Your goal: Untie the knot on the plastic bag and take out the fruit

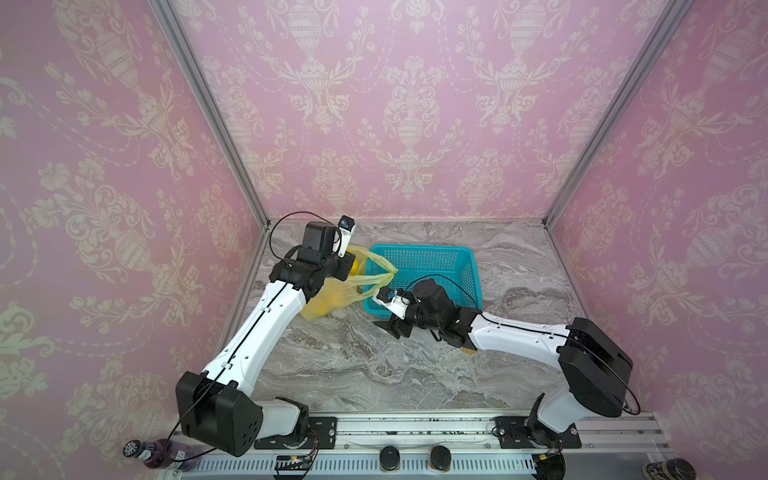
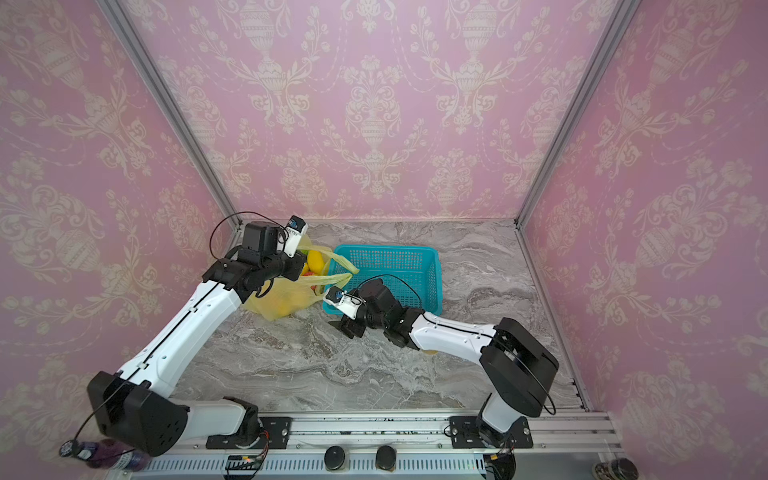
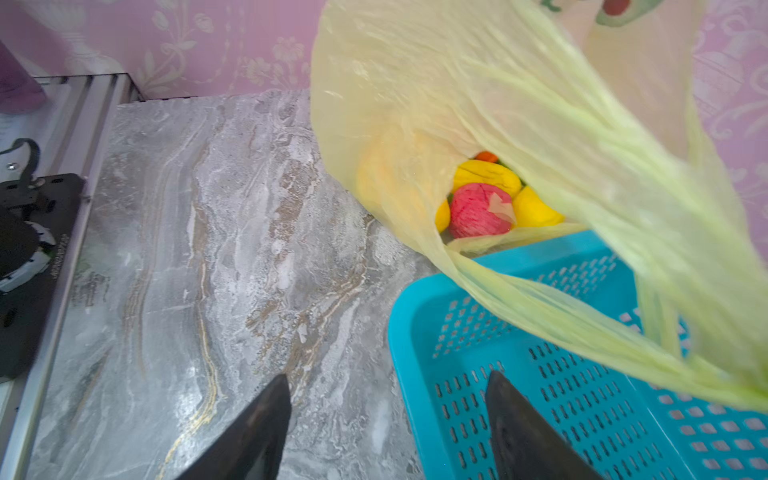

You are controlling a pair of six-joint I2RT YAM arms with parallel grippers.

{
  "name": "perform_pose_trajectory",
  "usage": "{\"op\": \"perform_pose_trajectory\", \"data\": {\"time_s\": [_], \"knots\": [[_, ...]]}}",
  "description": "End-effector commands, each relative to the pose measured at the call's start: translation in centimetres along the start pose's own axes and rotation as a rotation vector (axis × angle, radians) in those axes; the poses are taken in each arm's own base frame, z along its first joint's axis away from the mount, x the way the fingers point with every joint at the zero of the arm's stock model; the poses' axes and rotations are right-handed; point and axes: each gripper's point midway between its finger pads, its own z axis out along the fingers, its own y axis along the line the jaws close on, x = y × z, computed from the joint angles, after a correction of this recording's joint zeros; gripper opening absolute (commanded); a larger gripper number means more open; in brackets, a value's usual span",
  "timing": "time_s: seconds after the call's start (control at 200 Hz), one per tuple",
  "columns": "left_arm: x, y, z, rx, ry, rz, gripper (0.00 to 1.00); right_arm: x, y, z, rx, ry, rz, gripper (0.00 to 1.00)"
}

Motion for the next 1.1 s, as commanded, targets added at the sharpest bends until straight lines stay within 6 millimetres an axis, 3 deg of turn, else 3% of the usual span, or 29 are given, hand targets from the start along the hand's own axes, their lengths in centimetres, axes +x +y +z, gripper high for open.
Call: {"op": "perform_pose_trajectory", "data": {"time_s": [0.0, 0.125, 0.27, 0.395, 0.455, 0.54, 0.696, 0.946, 1.096], "knots": [[-0.1, 0.4, 0.1, -0.017, 0.003, -0.014, 0.0, -2.4, -3.6, -1.9, 0.116, -0.124, 0.088, 0.81], [-0.1, 0.4, 0.1, -0.014, 0.002, -0.014, 0.0, -2.1, -5.7, -1.9, 0.144, -0.128, 0.168, 0.86], [-0.1, 0.3, 0.2, -0.012, 0.004, -0.016, 0.0, -3.1, -4.9, 0.0, 0.047, -0.117, 0.213, 0.85], [-0.1, 0.3, 0.2, -0.01, 0.006, -0.016, 0.0, -3.7, -5.3, 1.6, 0.028, -0.094, 0.259, 0.8], [0.0, 0.3, 0.2, -0.009, 0.006, -0.017, 0.0, -4.0, -5.4, 1.8, 0.025, -0.095, 0.261, 0.73], [-0.1, 0.2, 0.2, -0.007, 0.006, -0.016, 0.0, -4.6, -4.9, 1.3, -0.008, -0.116, 0.256, 0.48], [0.0, 0.3, 0.3, -0.008, 0.009, -0.017, 0.0, -5.7, -1.7, -0.2, -0.147, -0.172, 0.194, 0.0], [0.1, 0.4, 0.3, -0.016, 0.013, -0.012, 0.0, -5.3, 3.7, -2.6, -0.226, -0.169, 0.003, 0.0], [0.1, 0.6, 0.3, -0.025, 0.014, -0.013, 0.0, -4.4, 8.1, -4.4, -0.405, -0.135, -0.085, 0.0]]}}
